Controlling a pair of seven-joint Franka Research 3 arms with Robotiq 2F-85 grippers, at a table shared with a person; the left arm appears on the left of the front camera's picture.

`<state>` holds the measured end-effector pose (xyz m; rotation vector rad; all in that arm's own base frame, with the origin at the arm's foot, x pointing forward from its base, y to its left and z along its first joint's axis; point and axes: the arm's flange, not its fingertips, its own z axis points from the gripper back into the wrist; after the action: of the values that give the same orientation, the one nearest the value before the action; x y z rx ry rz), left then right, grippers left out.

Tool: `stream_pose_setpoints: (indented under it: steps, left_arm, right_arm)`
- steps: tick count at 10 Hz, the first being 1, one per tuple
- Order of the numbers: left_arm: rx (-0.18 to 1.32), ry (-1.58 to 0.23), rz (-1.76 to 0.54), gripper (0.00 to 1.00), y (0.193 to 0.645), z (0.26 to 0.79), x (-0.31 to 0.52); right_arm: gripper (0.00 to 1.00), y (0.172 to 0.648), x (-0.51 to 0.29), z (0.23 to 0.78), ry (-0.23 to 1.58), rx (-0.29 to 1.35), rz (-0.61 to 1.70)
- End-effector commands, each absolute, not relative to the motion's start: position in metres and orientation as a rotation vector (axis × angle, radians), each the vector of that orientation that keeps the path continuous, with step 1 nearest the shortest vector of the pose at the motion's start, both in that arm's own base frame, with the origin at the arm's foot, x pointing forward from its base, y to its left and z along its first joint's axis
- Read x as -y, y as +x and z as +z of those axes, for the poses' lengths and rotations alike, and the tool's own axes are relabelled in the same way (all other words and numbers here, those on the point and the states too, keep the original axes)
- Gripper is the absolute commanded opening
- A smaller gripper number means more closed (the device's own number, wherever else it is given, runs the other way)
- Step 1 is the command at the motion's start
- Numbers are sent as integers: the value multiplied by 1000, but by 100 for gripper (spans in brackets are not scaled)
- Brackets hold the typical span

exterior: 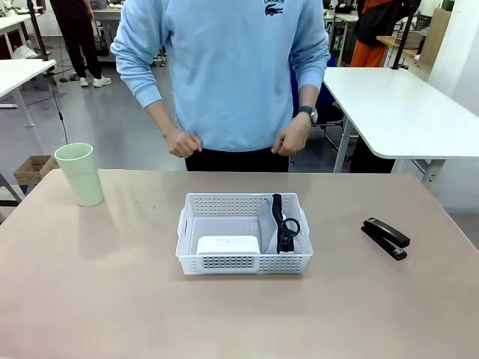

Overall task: Efficiently arrange items inside the basket to fit them all.
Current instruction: Pick up the Stapler and place it inside the Organizing basket.

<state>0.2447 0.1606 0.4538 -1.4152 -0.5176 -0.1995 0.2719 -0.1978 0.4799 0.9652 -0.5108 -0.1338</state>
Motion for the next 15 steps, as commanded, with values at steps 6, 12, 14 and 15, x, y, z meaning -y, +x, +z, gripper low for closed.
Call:
stream_pose_setpoints:
  steps: [6,12,14,15]
  left_arm:
    - [532,-1438,-195,100,243,457,-158]
    - [532,-1438,-195,100,243,457,-158]
    - [532,-1438,-195,100,243,457,-158]
    - [532,-1438,-195,100,243,457,-158]
  right_arm:
    - [100,385,-24,482,37,160,-143]
    - [100,401,-52,413,-46,33,-69]
    - [100,401,-52,413,-46,33,-69]
    - [100,406,-47,411,-14,27,-71]
